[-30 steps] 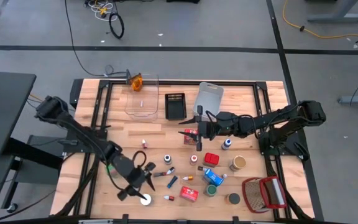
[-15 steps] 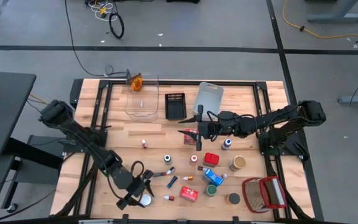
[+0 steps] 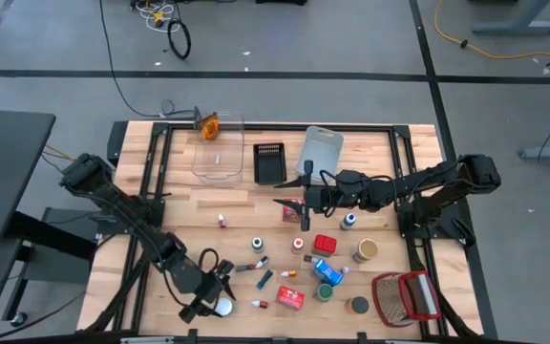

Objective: Pick & Place Kitchen Items
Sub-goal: Put the white seasoning bottle into transparent bin

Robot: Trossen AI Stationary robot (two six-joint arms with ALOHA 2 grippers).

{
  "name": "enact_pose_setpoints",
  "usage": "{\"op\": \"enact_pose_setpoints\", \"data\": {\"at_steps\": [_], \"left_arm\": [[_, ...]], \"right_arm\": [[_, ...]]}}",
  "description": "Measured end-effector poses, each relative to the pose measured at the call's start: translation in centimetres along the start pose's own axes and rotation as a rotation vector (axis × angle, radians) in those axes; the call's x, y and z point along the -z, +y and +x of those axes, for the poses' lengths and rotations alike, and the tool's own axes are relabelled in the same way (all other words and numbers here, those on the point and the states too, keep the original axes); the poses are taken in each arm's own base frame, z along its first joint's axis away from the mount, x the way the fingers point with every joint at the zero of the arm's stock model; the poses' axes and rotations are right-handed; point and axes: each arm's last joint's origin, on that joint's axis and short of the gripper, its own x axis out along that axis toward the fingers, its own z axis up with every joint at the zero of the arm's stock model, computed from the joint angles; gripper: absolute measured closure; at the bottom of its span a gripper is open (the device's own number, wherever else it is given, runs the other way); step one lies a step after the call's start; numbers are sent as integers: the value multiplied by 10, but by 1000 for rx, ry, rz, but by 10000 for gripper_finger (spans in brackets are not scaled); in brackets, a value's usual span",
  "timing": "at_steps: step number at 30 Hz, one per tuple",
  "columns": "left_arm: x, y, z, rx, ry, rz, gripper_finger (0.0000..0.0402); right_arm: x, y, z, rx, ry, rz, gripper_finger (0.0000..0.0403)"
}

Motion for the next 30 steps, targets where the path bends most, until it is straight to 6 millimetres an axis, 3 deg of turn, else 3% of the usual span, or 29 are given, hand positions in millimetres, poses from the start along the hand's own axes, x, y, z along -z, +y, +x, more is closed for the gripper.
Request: {"op": "enact_pose_setpoints", "data": {"at_steps": [9, 14, 19, 30], "left_arm": [[15, 0, 18, 10, 64, 10, 136], [16, 1, 18, -3, 67, 50, 141], [16, 1, 18, -11, 64, 77, 185], [6, 4, 12, -133, -7, 83, 186]], "right_arm": [[1, 0, 0, -3, 6, 0, 238], [1, 0, 0, -3, 6, 0, 238], [0, 0, 0, -2, 3, 0, 238], [0, 0, 0, 0, -1, 0, 238]]}}
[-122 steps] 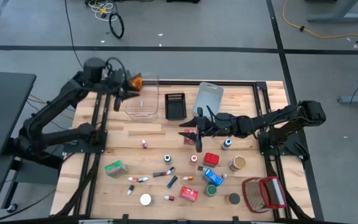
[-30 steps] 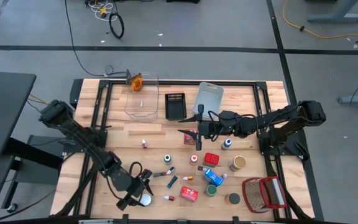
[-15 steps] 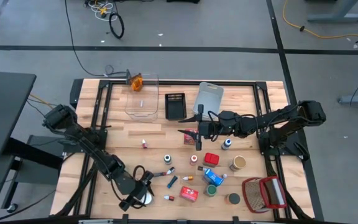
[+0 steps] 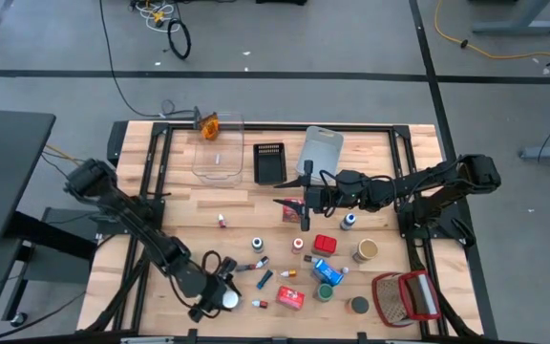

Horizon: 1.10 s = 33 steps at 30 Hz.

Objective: Pick & Place Kitchen Items
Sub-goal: Put the white seasoning bottle into transparent bin

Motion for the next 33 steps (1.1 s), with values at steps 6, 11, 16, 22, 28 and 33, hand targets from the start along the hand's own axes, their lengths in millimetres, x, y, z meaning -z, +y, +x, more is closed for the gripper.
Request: {"op": "enact_pose_setpoints", "data": {"at_steps": [6, 11, 16, 22, 28, 33], "left_arm": [[-16, 14, -17, -155, -73, 71, 185], [-26, 36, -39, -334, -72, 55, 185], [-33, 61, -67, -447, -66, 32, 181], [-33, 92, -103, -570, -24, -23, 184], [-25, 125, -136, -789, 42, -64, 176], [-21, 154, -156, -931, 56, -113, 185]], "right_arm": [[0, 0, 0, 1, -2, 27, 238], [0, 0, 0, 0, 1, 27, 238], [1, 0, 0, -2, 5, 25, 238], [0, 0, 0, 7, 7, 23, 238], [0, -1, 0, 10, 4, 26, 238], [0, -1, 0, 11, 2, 27, 238]]}}
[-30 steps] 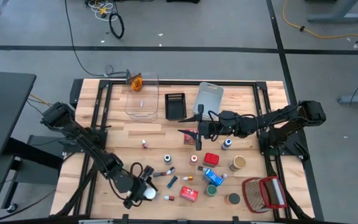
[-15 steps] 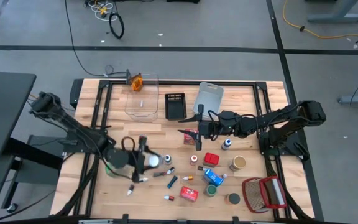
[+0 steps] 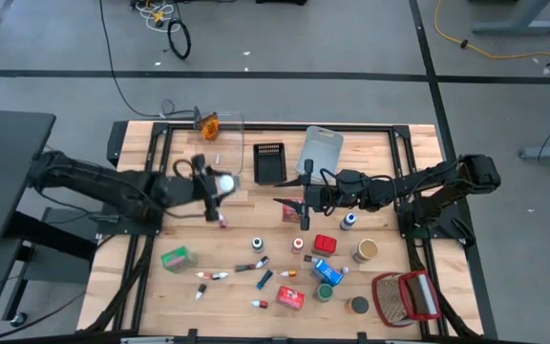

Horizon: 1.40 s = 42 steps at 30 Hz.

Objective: Pick & Place Kitchen Items
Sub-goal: Put the white seasoning bottle into transparent bin

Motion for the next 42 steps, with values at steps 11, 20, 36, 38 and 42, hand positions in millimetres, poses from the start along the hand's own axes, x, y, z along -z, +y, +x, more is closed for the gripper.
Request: {"op": "enact_pose_setpoints", "data": {"at_steps": [11, 20, 36, 38, 42], "left_arm": [[17, 73, 42, -234, 82, -267, 185], [57, 111, 97, -387, 242, -436, 167], [126, 129, 176, -617, 306, -583, 151], [129, 129, 177, -642, 324, -571, 147], [129, 131, 176, -662, 321, -568, 150]], "right_arm": [[0, 0, 0, -5, -5, 0, 238], [0, 0, 0, -8, -8, 0, 238], [0, 0, 0, -7, -6, -16, 238], [0, 0, 0, -7, -6, -32, 238], [0, 0, 0, -5, -7, -46, 238]]}}
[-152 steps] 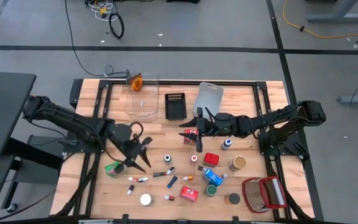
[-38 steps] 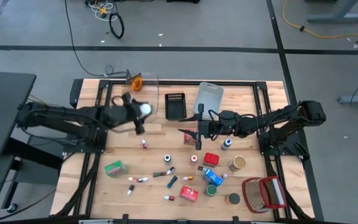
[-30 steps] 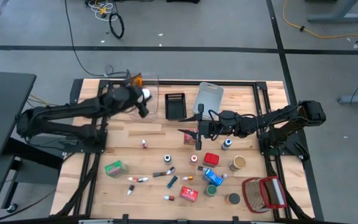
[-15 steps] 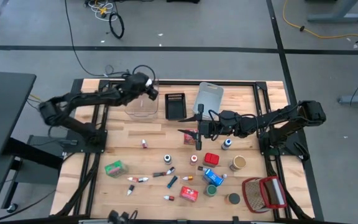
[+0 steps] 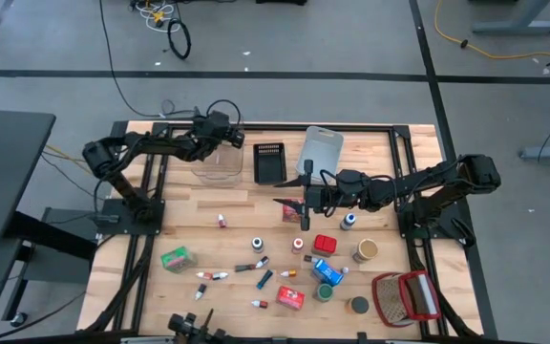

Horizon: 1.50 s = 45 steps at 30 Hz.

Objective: Pick & Place Kitchen Items
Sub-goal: Put the white seasoning bottle into transparent bin, then put the brown seasoning bottle into the transparent bin

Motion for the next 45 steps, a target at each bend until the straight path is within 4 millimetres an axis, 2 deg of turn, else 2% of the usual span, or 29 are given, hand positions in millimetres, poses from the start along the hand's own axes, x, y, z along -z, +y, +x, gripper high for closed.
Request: {"op": "enact_pose_setpoints", "data": {"at_steps": [5, 15, 20, 25, 33, 39, 45], "left_arm": [[-4, -1, 0, 2, -37, 54, 148], [-6, -2, 0, 21, -43, 100, 108], [-25, -1, -13, -12, -98, 130, 100], [-51, 4, -46, 63, -172, 77, 100], [-81, 26, -126, 409, -301, -4, 100], [-83, 39, -182, 671, -368, 32, 100], [-70, 42, -217, 870, -337, 94, 100]], "right_arm": [[0, 0, 0, 1, 0, -6, 238], [0, 0, 0, 3, -4, -8, 238], [0, 0, 0, 3, -4, 3, 238], [0, 0, 0, 3, -5, 61, 219], [2, 3, 0, -60, 11, 177, 167], [2, 3, 0, -66, 14, 294, 159], [7, 7, 0, -83, 74, 360, 171]]}}
